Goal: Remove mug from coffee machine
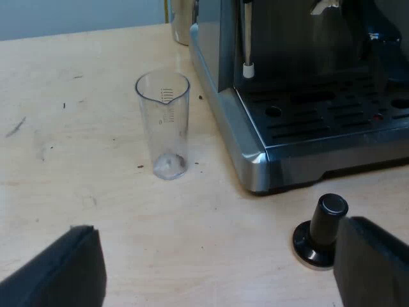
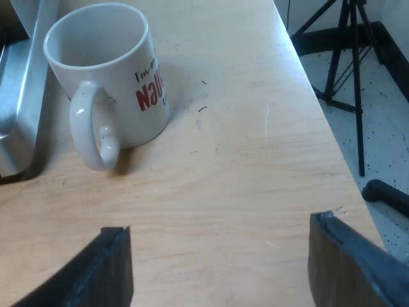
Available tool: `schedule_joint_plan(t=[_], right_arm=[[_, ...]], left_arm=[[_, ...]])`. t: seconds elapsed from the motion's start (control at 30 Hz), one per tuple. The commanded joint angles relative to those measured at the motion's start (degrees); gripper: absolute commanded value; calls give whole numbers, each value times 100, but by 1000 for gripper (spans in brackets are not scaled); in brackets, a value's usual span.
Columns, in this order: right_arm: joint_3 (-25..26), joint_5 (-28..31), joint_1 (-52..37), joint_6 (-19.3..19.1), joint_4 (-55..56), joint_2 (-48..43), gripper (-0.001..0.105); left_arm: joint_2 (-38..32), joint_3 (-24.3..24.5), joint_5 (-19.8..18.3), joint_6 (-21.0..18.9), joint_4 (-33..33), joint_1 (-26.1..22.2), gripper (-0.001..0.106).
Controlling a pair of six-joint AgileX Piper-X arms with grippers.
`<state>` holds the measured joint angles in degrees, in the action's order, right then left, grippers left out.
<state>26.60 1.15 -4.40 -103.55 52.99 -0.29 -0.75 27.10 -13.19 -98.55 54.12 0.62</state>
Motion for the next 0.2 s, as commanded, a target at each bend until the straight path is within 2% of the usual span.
schedule_joint_plan(t=[0.03, 0.2], right_arm=[[42, -14, -9, -69, -13, -264, 60], [42, -14, -9, -69, -13, -264, 60]], left_arm=[[-229, 11, 102, -7, -27, -16, 79], [-229, -19, 6, -7, -79, -16, 79]])
